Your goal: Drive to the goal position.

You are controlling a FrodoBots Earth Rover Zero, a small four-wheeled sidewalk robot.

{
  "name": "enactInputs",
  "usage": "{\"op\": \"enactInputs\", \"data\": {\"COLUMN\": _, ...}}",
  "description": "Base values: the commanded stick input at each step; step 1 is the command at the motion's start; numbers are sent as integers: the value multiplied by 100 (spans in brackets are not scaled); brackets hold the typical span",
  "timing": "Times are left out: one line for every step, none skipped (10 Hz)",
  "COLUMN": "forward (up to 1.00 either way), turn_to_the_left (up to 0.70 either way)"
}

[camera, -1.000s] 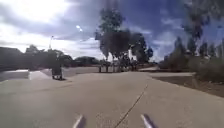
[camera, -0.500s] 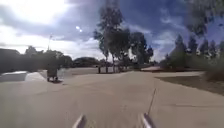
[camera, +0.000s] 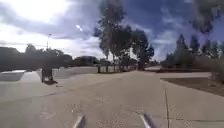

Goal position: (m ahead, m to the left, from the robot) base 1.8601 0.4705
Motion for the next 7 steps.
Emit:
{"op": "enactInputs", "data": {"forward": 100, "turn_to_the_left": -1}}
{"op": "enactInputs", "data": {"forward": 100, "turn_to_the_left": -4}}
{"op": "enactInputs", "data": {"forward": 100, "turn_to_the_left": -7}}
{"op": "enactInputs", "data": {"forward": 100, "turn_to_the_left": -11}}
{"op": "enactInputs", "data": {"forward": 100, "turn_to_the_left": -14}}
{"op": "enactInputs", "data": {"forward": 100, "turn_to_the_left": -17}}
{"op": "enactInputs", "data": {"forward": 100, "turn_to_the_left": -21}}
